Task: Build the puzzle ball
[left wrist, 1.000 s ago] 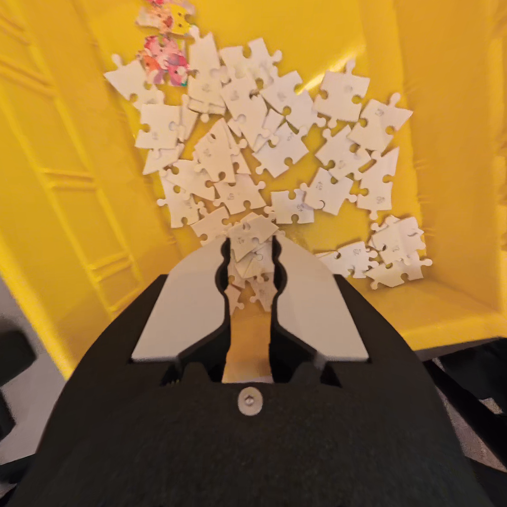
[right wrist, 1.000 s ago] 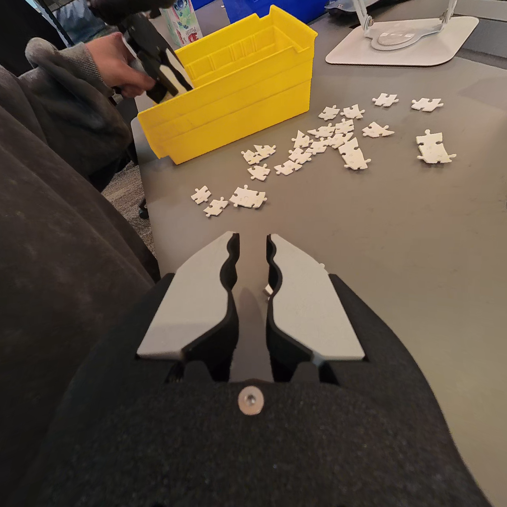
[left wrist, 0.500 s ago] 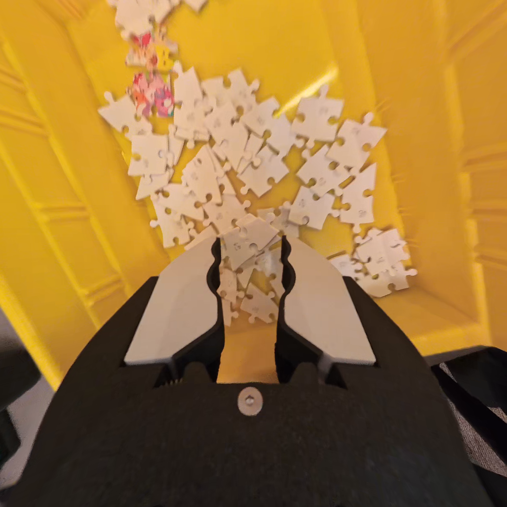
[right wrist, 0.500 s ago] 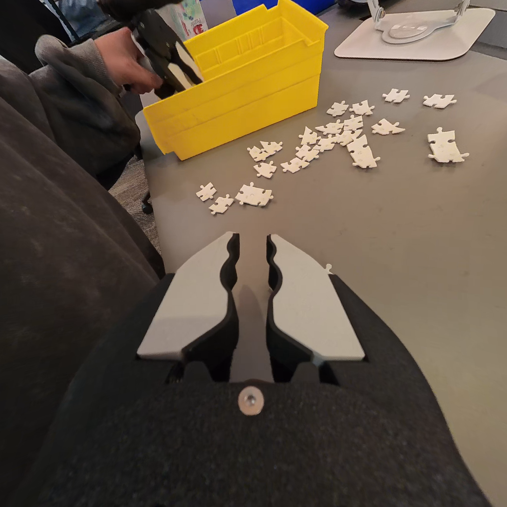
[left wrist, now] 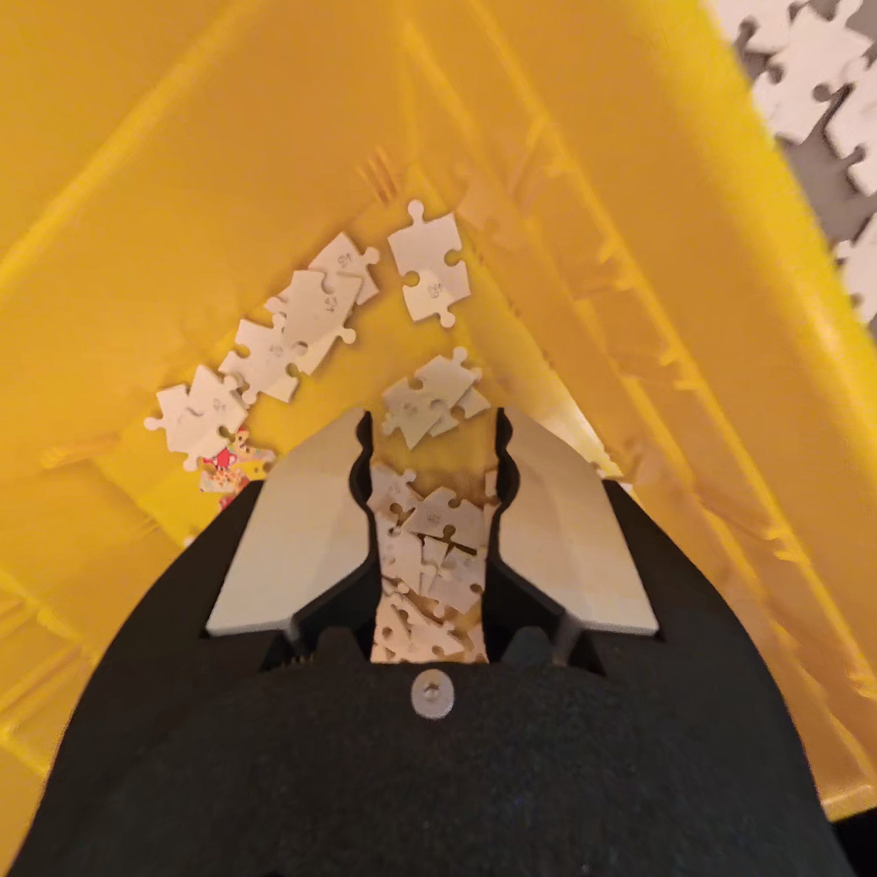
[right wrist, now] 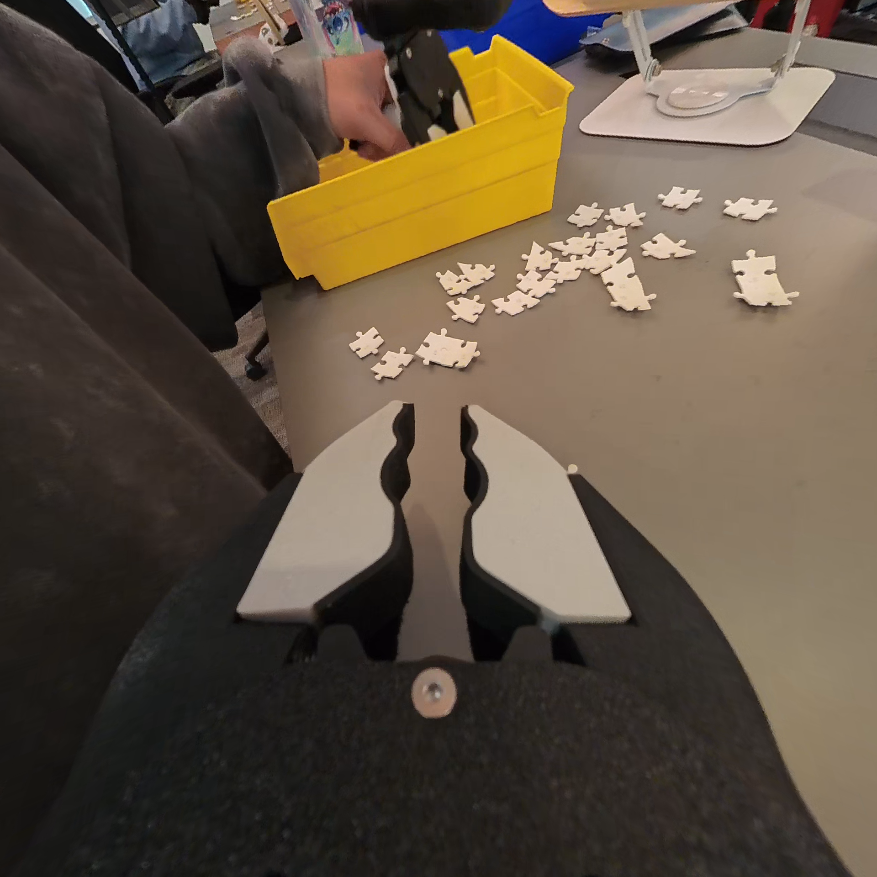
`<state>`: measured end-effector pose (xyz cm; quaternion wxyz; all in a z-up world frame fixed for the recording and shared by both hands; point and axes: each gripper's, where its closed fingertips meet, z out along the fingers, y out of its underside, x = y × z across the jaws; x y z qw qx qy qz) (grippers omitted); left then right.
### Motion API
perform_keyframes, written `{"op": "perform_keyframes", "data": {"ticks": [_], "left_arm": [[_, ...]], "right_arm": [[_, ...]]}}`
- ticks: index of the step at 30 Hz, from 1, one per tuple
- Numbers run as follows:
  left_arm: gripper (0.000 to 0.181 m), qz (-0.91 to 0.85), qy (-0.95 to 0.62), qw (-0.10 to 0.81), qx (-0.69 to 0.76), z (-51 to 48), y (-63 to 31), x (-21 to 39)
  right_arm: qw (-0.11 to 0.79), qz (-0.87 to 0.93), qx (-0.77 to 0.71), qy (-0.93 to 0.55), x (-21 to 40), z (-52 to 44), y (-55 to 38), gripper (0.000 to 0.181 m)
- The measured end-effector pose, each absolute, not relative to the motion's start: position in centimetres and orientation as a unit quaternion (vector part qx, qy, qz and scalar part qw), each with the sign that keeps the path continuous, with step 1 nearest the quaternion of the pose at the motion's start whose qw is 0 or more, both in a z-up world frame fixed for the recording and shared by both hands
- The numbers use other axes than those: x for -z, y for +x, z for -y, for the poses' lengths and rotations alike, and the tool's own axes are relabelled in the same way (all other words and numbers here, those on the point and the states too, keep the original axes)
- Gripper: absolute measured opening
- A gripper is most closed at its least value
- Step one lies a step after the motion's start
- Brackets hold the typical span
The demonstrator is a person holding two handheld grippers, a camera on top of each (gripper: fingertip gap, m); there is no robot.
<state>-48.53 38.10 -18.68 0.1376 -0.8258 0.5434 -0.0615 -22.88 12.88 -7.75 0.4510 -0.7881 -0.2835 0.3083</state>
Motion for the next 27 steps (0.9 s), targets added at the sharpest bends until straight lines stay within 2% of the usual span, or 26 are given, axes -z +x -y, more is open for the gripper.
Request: {"op": "perform_keyframes", "data": {"ticks": [2, 3, 9, 14, 19, 22, 27], "left_arm": [[0.065, -0.517, -0.842, 0.146, 0.048, -37.8, -50.0, 18.6], [0.066, -0.496, -0.853, 0.154, 0.045, -37.4, -50.9, 18.2], [0.059, -0.377, -0.901, 0.215, 0.021, -34.0, -55.2, 17.1], [0.065, -0.321, -0.926, 0.188, 0.068, -33.4, -54.8, 18.6], [0.053, -0.308, -0.930, 0.194, 0.049, -33.7, -54.8, 18.8], [0.022, -0.324, -0.925, 0.193, 0.044, -33.4, -54.6, 18.7], [0.015, -0.349, -0.916, 0.196, 0.030, -33.1, -54.9, 18.7]], "right_arm": [[0.455, 0.276, -0.312, -0.787, 7.7, -12.9, -22.5, 0.018], [0.456, 0.274, -0.313, -0.787, 7.7, -12.9, -22.3, 0.018], [0.459, 0.262, -0.319, -0.787, 8.0, -13.1, -21.2, 0.018], [0.450, 0.275, -0.325, -0.785, 8.1, -13.0, -21.2, 0.018], [0.457, 0.270, -0.324, -0.783, 7.8, -13.1, -21.0, 0.018], [0.457, 0.269, -0.324, -0.783, 7.9, -13.2, -20.8, 0.018], [0.458, 0.274, -0.327, -0.780, 7.7, -13.1, -20.9, 0.017]]}}
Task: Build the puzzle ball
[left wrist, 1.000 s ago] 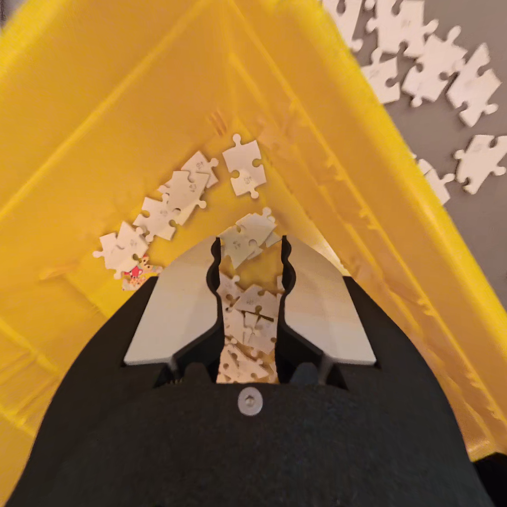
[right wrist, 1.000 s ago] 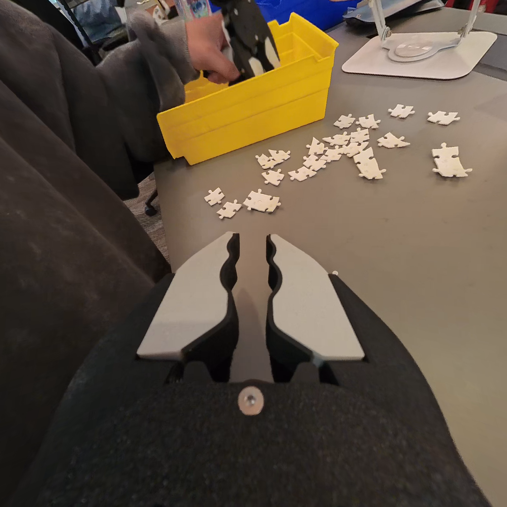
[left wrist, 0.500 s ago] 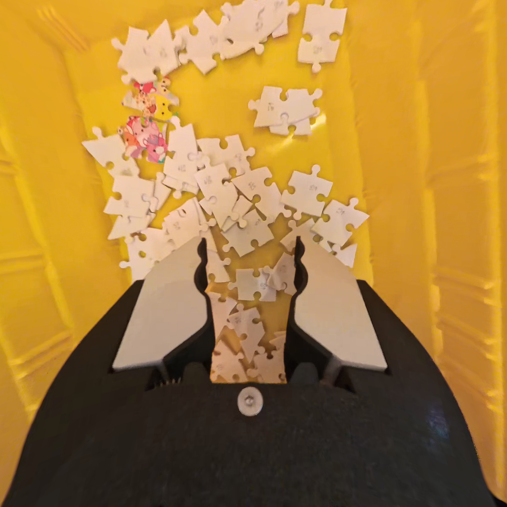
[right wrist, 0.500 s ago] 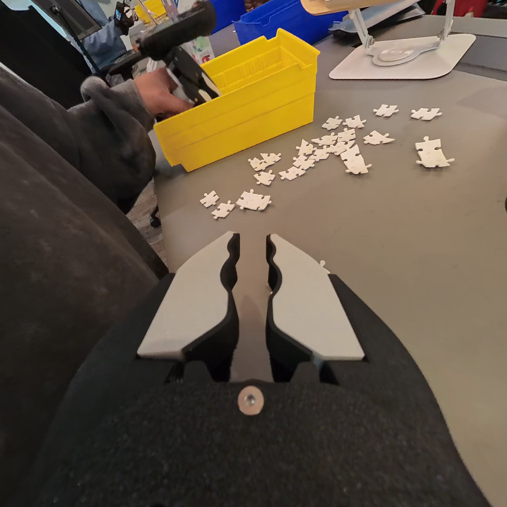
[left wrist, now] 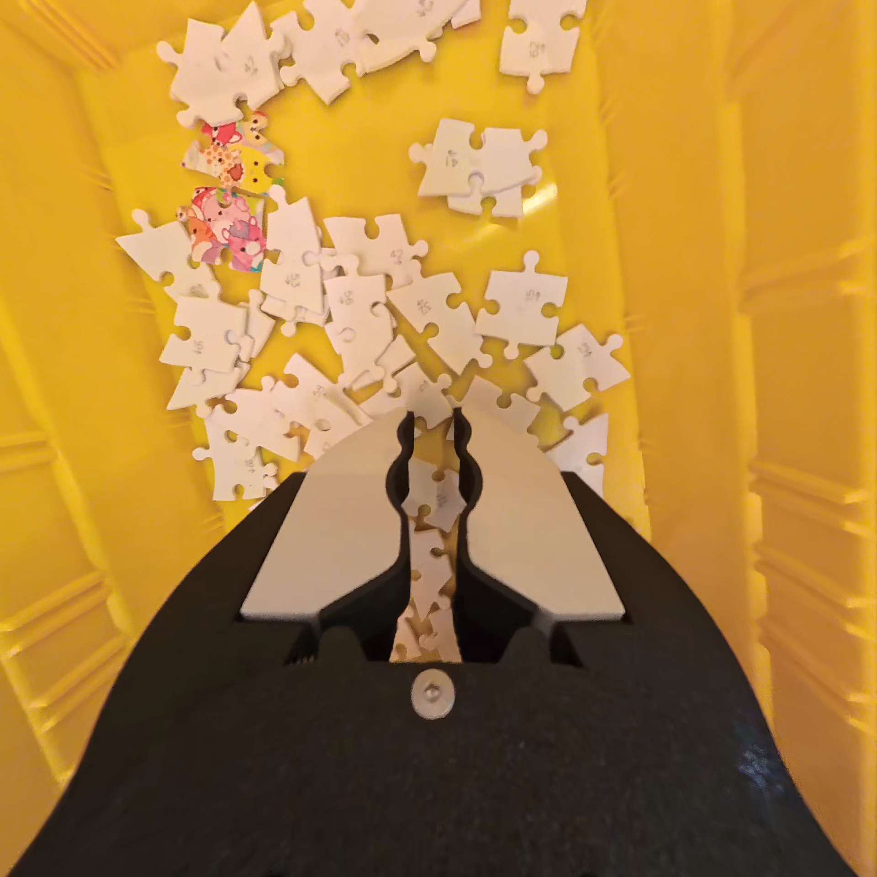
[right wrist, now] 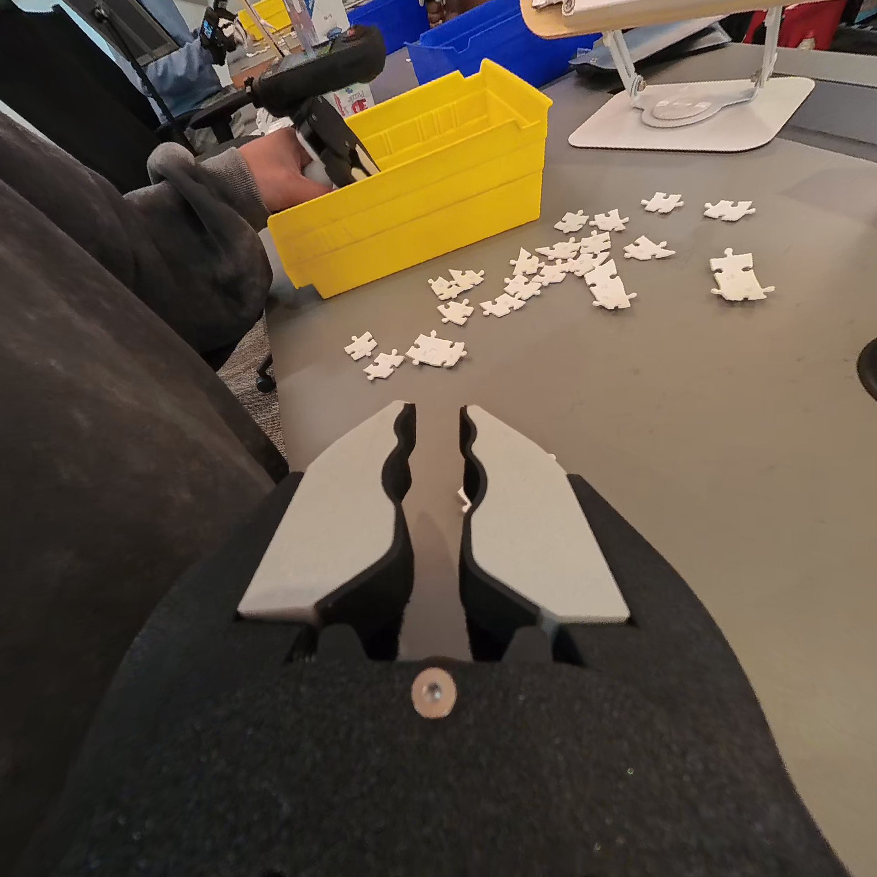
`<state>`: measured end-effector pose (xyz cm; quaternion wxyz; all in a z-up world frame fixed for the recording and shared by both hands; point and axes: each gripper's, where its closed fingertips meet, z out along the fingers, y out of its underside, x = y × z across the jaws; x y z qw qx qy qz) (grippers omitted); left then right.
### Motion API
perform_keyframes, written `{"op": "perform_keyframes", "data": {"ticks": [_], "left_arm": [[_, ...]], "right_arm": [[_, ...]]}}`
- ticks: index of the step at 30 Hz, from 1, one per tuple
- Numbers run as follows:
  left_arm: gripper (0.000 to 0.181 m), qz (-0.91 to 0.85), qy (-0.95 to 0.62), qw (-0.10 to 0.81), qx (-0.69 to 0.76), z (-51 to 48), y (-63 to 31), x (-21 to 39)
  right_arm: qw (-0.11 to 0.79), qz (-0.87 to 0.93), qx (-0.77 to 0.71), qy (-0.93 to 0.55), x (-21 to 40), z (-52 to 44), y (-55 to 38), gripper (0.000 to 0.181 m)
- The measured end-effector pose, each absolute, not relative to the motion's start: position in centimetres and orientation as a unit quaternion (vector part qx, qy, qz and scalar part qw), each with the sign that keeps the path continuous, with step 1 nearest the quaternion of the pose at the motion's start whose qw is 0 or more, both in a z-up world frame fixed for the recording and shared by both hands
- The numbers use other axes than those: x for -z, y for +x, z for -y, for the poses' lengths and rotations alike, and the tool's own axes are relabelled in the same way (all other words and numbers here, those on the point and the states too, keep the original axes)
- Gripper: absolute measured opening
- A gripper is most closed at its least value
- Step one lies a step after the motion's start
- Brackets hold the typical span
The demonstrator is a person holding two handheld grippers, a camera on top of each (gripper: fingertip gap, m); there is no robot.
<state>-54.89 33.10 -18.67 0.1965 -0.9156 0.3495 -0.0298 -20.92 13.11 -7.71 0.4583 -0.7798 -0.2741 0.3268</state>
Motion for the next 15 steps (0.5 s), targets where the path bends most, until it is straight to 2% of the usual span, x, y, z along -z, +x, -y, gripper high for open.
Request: {"op": "perform_keyframes", "data": {"ticks": [3, 5, 10, 15], "left_arm": [[0.013, -0.348, -0.917, 0.196, 0.028, -33.08, -55.31, 18.46], [0.027, -0.339, -0.918, 0.201, 0.027, -33.14, -55.59, 18.10], [0.047, -0.318, -0.926, 0.200, 0.042, -33.12, -55.91, 18.10], [0.055, -0.303, -0.932, 0.189, 0.052, -33.04, -55.88, 18.61]], "right_arm": [[0.459, 0.277, -0.327, -0.778, 7.64, -12.98, -21.04, 0.017], [0.459, 0.279, -0.326, -0.778, 7.58, -12.85, -21.09, 0.017], [0.463, 0.278, -0.324, -0.777, 7.33, -12.73, -21.03, 0.017], [0.460, 0.284, -0.323, -0.777, 7.33, -12.67, -21.23, 0.017]]}}
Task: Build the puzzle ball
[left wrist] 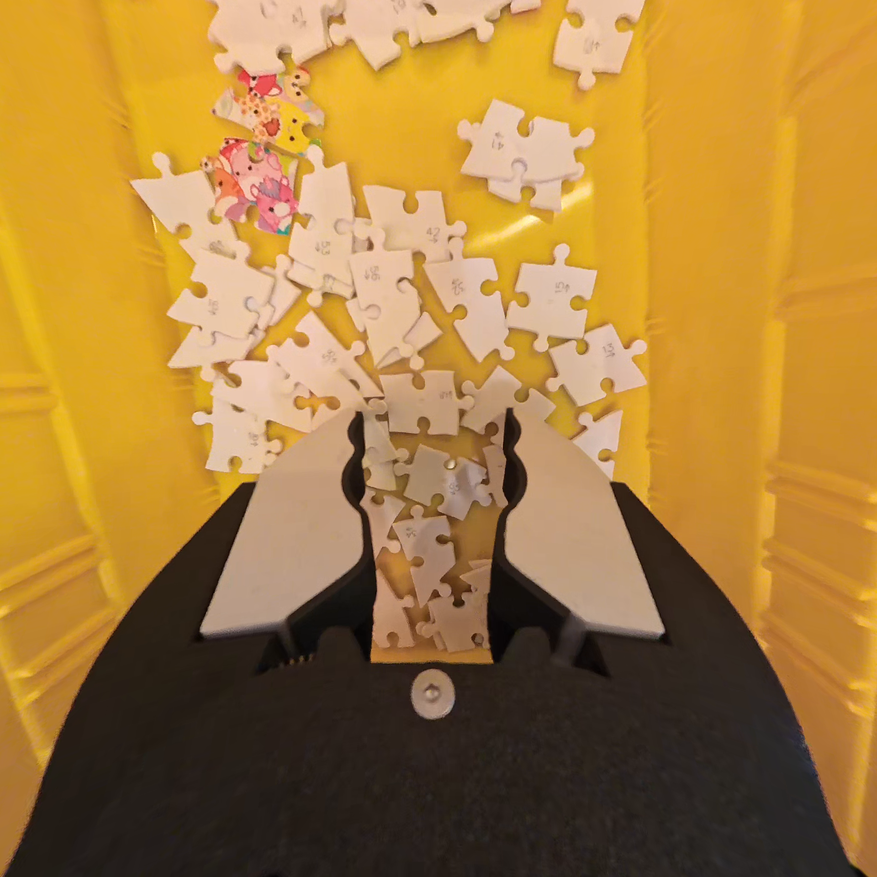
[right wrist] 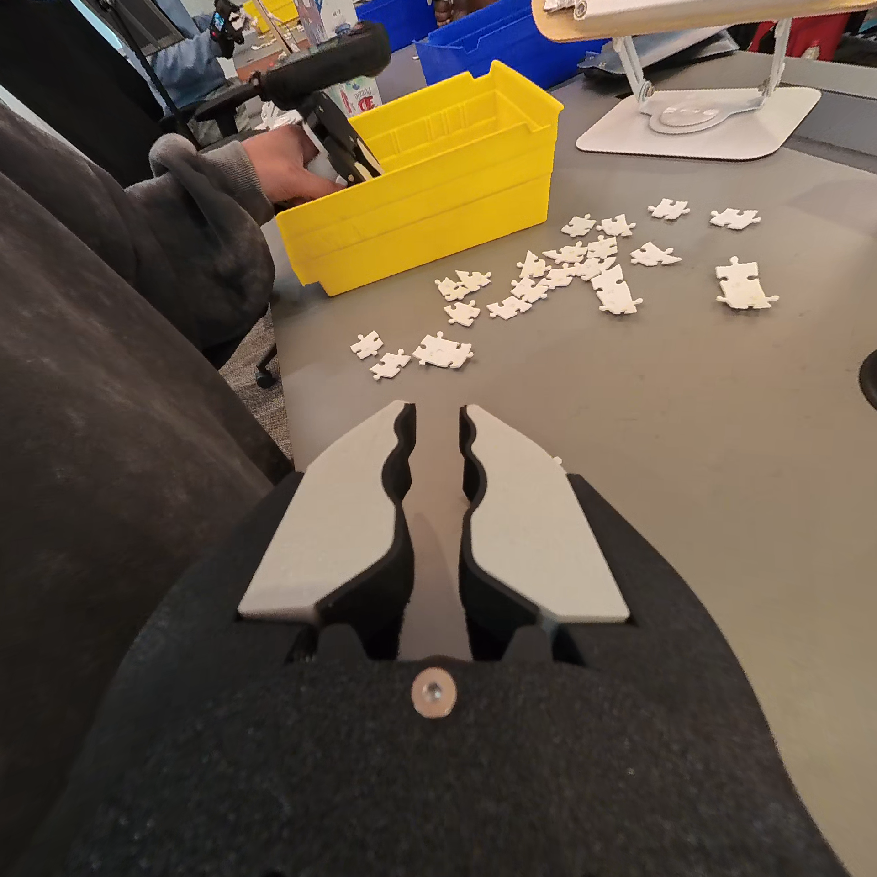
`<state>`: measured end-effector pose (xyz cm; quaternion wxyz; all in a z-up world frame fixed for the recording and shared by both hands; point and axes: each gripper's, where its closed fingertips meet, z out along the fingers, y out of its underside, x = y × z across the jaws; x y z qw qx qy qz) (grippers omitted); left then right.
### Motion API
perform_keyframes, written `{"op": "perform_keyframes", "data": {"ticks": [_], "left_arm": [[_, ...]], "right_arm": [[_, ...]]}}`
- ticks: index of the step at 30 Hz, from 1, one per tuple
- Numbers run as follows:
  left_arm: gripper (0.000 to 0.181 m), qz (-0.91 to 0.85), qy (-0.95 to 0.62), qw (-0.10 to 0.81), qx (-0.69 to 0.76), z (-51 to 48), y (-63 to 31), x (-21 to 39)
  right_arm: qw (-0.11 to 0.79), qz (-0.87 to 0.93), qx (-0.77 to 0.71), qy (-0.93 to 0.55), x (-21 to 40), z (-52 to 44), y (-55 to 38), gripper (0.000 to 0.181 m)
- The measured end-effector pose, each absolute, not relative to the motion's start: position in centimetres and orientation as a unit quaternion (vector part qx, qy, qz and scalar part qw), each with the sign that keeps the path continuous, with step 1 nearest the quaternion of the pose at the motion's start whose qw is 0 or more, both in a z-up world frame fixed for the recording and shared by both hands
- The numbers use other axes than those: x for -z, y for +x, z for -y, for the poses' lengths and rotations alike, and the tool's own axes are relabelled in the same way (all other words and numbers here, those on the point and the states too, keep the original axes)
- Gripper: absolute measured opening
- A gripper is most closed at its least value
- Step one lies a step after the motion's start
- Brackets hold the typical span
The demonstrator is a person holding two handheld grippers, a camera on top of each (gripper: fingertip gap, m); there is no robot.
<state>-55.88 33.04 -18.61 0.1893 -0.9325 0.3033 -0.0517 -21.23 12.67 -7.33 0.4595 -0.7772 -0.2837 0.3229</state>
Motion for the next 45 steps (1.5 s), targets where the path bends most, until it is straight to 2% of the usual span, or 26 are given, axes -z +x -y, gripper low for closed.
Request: {"op": "perform_keyframes", "data": {"ticks": [3, 6, 12, 20, 24, 26, 34, 36, 41, 45], "left_arm": [[0.053, -0.311, -0.930, 0.192, 0.037, -33.2, -55.8, 18.7], [0.033, -0.328, -0.923, 0.197, 0.026, -33.4, -55.7, 18.6], [0.016, -0.372, -0.905, 0.205, -0.011, -33.2, -55.8, 18.2], [0.004, -0.373, -0.898, 0.232, -0.035, -32.6, -58.2, 16.2], [0.004, -0.377, -0.886, 0.264, -0.063, -32.3, -59.6, 15.0], [0.014, -0.374, -0.886, 0.270, -0.052, -32.0, -59.7, 14.9], [0.024, -0.389, -0.891, 0.235, -0.019, -29.9, -59.4, 16.2], [0.026, -0.399, -0.890, 0.222, 0.005, -29.3, -58.9, 16.1], [0.051, -0.417, -0.894, 0.163, -0.005, -30.6, -60.5, 16.7], [0.056, -0.435, -0.894, 0.111, 0.003, -31.1, -61.0, 17.9]], "right_arm": [[0.457, 0.287, -0.323, -0.777, 7.3, -12.7, -21.4, 0.017], [0.456, 0.288, -0.323, -0.778, 7.3, -12.6, -21.5, 0.017], [0.459, 0.287, -0.319, -0.778, 7.2, -12.4, -21.4, 0.017], [0.465, 0.288, -0.317, -0.775, 6.9, -11.9, -21.3, 0.017], [0.465, 0.290, -0.319, -0.773, 6.8, -11.7, -21.5, 0.017], [0.466, 0.291, -0.321, -0.771, 6.8, -11.5, -21.6, 0.017], [0.463, 0.296, -0.321, -0.771, 6.9, -10.9, -21.9, 0.017], [0.464, 0.295, -0.321, -0.771, 6.8, -10.8, -21.9, 0.016], [0.462, 0.299, -0.322, -0.770, 6.8, -10.7, -22.0, 0.016], [0.464, 0.298, -0.321, -0.770, 6.8, -10.6, -22.2, 0.016]]}}
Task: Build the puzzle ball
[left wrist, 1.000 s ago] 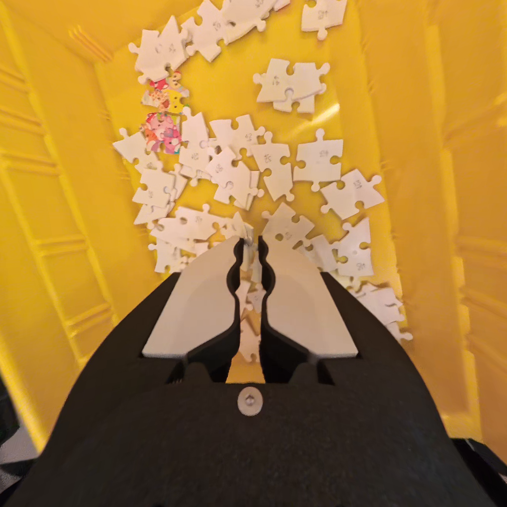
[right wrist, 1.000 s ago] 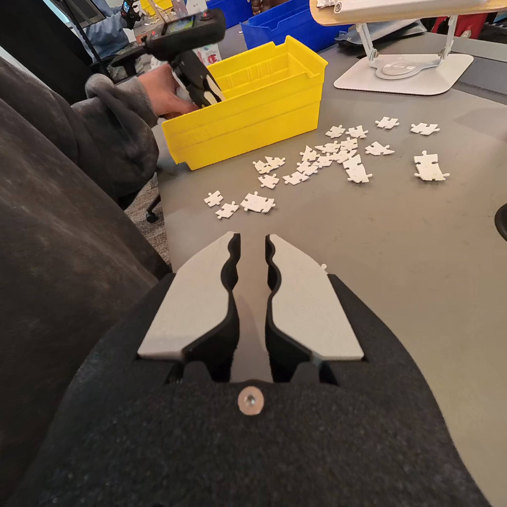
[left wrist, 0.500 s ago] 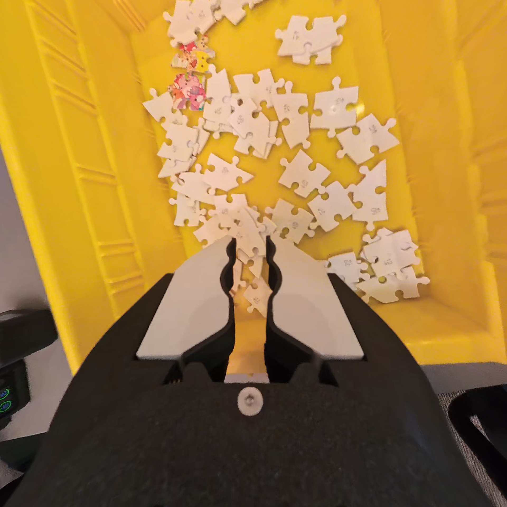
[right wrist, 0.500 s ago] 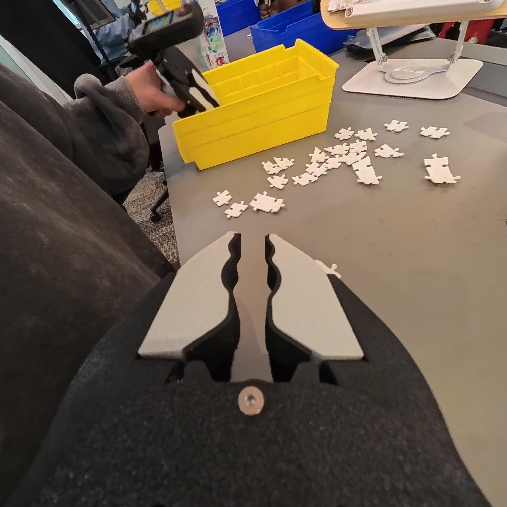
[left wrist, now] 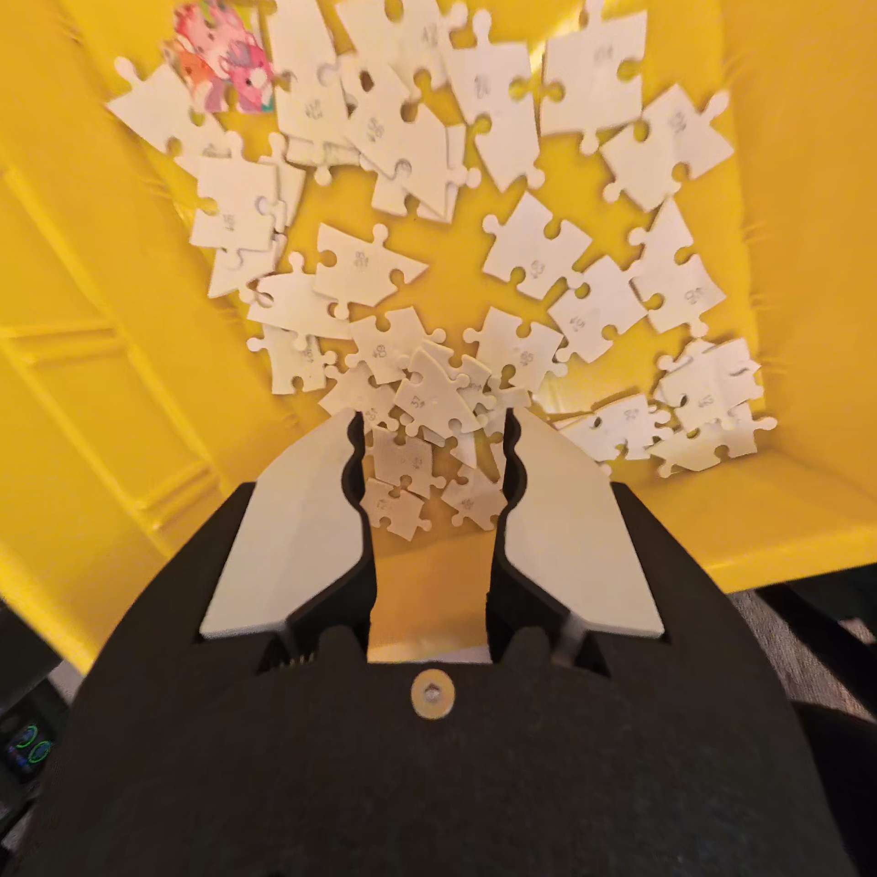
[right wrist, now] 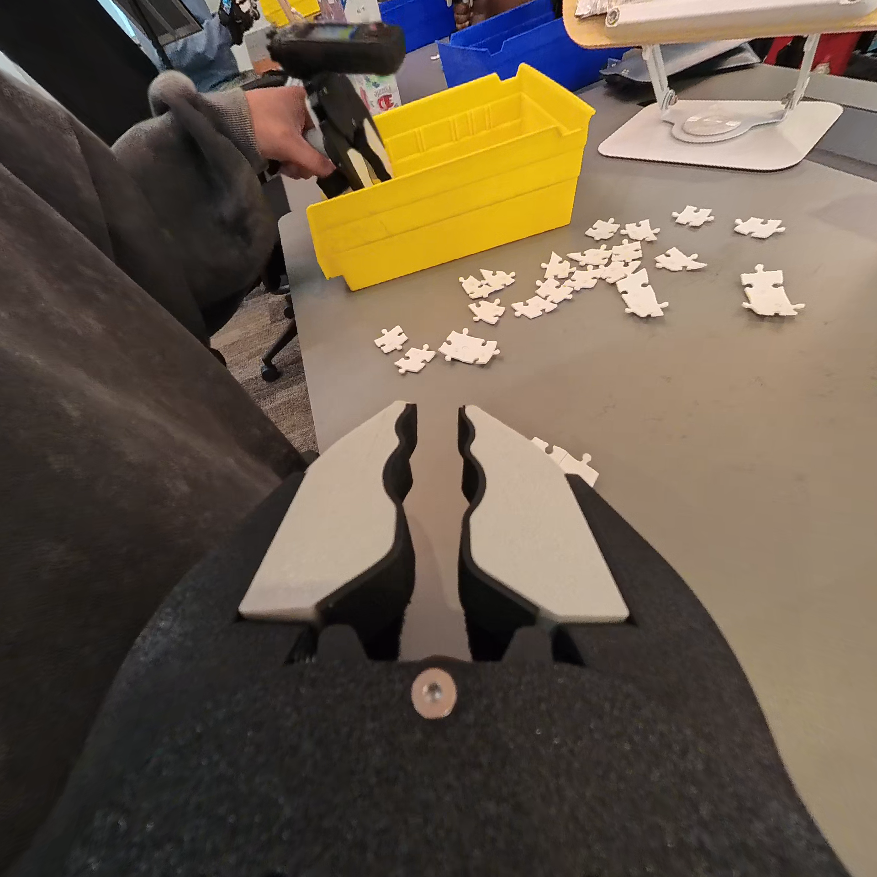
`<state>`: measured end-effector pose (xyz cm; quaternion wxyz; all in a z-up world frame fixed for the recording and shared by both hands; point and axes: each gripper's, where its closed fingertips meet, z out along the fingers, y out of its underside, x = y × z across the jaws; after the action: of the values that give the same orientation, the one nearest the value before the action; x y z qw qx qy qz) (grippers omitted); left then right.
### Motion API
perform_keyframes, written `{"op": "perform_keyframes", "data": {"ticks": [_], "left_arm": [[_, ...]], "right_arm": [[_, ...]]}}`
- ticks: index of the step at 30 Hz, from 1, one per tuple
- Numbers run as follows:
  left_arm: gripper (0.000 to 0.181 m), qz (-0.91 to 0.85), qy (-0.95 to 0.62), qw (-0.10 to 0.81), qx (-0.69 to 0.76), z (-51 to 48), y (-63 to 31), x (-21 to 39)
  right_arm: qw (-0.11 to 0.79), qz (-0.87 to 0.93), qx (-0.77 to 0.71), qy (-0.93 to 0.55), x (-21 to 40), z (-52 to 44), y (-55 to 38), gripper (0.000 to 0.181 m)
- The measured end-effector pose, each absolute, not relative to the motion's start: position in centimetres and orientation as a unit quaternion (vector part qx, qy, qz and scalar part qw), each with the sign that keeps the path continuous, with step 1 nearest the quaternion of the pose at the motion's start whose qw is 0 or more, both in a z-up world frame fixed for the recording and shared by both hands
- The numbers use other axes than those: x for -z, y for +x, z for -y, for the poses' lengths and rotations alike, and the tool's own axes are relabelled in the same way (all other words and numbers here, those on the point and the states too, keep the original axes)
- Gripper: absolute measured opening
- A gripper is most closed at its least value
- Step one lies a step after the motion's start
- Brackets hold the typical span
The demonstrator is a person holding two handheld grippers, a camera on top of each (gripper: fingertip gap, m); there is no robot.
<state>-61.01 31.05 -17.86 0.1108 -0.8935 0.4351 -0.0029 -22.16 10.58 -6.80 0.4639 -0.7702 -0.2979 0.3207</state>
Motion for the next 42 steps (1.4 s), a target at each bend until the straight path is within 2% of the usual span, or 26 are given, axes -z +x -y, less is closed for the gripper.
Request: {"op": "perform_keyframes", "data": {"ticks": [2, 7, 10, 16, 19, 25, 26, 27, 31, 37, 41, 42], "left_arm": [[0.055, -0.445, -0.892, 0.086, -0.003, -30.9, -61.3, 18.6], [0.029, -0.448, -0.891, 0.066, 0.009, -30.8, -61.1, 18.9], [0.028, -0.448, -0.891, 0.069, 0.007, -30.5, -61.2, 18.7], [0.028, -0.443, -0.892, 0.088, 0.000, -30.3, -61.5, 17.3], [0.028, -0.451, -0.883, 0.113, 0.072, -29.9, -58.0, 16.3], [0.030, -0.495, -0.864, 0.079, 0.055, -29.5, -54.8, 19.0], [0.042, -0.488, -0.867, 0.084, 0.060, -29.6, -54.8, 18.8], [0.045, -0.482, -0.869, 0.092, 0.058, -29.7, -55.2, 18.3], [0.047, -0.455, -0.882, 0.123, 0.028, -30.5, -58.9, 16.5], [0.056, -0.464, -0.880, 0.098, -0.014, -31.5, -61.1, 17.7], [0.055, -0.463, -0.883, 0.075, -0.004, -31.3, -60.9, 18.7], [0.048, -0.460, -0.885, 0.072, 0.008, -31.2, -60.6, 18.9]], "right_arm": [[0.464, 0.296, -0.322, -0.771, 6.8, -10.6, -22.2, 0.016], [0.461, 0.296, -0.320, -0.773, 6.9, -10.7, -22.2, 0.016], [0.460, 0.295, -0.320, -0.774, 6.9, -10.8, -22.1, 0.016], [0.455, 0.299, -0.324, -0.774, 7.1, -11.0, -22.3, 0.016], [0.454, 0.301, -0.325, -0.773, 7.1, -10.9, -22.3, 0.016], [0.458, 0.302, -0.322, -0.772, 6.8, -10.8, -22.1, 0.016], [0.458, 0.301, -0.320, -0.773, 6.8, -10.8, -22.1, 0.016], [0.458, 0.300, -0.319, -0.774, 6.8, -10.8, -21.9, 0.016], [0.460, 0.294, -0.320, -0.774, 6.9, -10.8, -21.6, 0.016], [0.454, 0.294, -0.327, -0.774, 7.3, -10.9, -21.9, 0.016], [0.455, 0.295, -0.323, -0.775, 7.3, -10.9, -22.1, 0.016], [0.455, 0.294, -0.323, -0.776, 7.3, -10.9, -22.0, 0.016]]}}
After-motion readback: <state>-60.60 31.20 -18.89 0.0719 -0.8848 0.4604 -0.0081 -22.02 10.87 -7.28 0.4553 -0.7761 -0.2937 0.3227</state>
